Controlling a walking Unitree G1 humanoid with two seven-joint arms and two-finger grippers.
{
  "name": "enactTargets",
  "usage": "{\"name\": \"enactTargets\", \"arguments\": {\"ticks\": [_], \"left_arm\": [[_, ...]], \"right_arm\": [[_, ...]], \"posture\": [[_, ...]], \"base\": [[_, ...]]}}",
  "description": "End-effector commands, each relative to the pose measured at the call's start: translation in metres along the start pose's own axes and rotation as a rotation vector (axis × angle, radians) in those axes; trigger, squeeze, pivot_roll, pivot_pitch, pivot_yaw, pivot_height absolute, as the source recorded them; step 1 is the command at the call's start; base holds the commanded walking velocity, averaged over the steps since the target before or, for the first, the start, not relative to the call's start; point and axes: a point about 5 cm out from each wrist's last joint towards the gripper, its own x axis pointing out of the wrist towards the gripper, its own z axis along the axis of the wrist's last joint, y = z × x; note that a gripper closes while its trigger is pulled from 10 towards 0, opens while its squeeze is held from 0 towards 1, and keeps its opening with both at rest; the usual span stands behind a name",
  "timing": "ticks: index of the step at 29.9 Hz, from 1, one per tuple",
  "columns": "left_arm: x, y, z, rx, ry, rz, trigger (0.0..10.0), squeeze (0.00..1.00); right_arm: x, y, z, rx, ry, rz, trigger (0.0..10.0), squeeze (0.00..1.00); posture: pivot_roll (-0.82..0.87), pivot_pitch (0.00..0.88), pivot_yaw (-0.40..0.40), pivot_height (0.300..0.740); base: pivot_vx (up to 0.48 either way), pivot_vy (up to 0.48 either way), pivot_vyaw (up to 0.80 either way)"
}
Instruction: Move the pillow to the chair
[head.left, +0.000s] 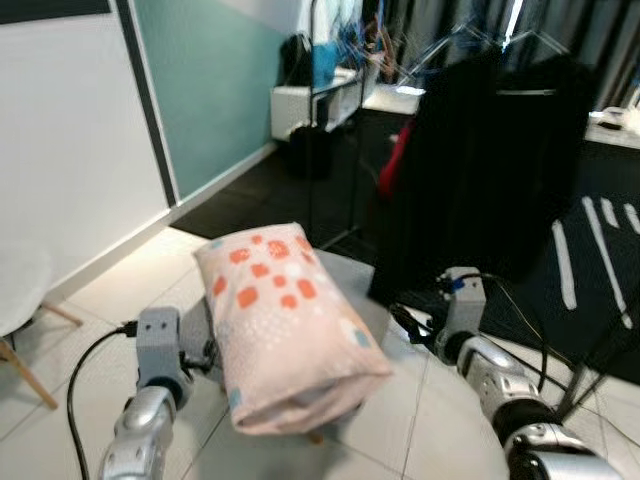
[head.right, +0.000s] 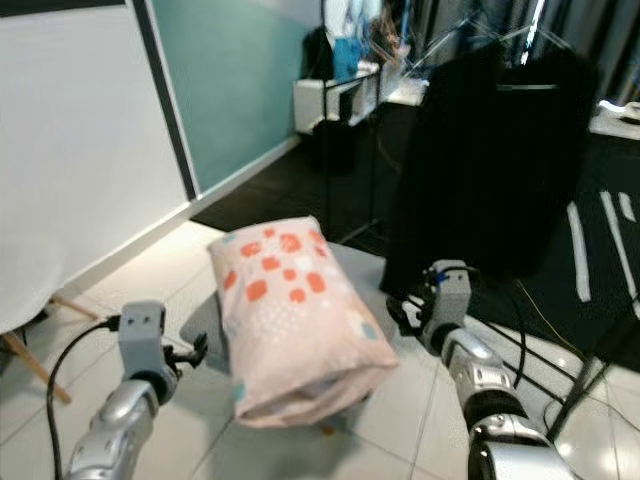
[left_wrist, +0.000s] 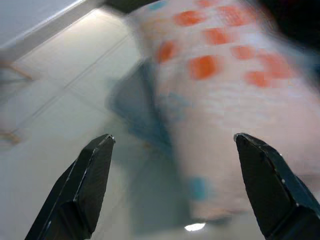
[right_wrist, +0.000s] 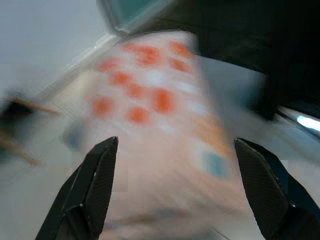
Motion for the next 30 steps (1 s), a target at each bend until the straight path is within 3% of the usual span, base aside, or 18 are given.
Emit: {"name": "enactTargets", "arguments": {"ticks": [1,19,30], "left_arm": [[0.0023,-0.0126,0.0031,-0.013,-0.009,-0.038,10.0,0.0],[0.0021,-0.0092,0.0039,-0.033,-0.02,-0.032,10.0,0.0],[0.0048,-0.0092,0.0064,-0.169,-0.028,-0.047,10.0,0.0]], "right_arm": [[-0.0112,-0.0203,-0.0056,0.0,0.026,-0.067,10.0,0.0],[-0.0089,-0.0191,-0.0066,-0.016,0.054,-0.091,10.0,0.0],[-0.0087,-0.0254,0.0033,0.005,0.058,-0.11,10.0,0.0]], "posture": [[-0.15,0.0,-0.046,0.74],[-0.14,0.0,-0.051,0.74],[-0.14,0.0,-0.053,0.69]], "base": [[0.24,0.0,0.0],[0.0,0.0,0.0],[0.0,0.0,0.0]]}}
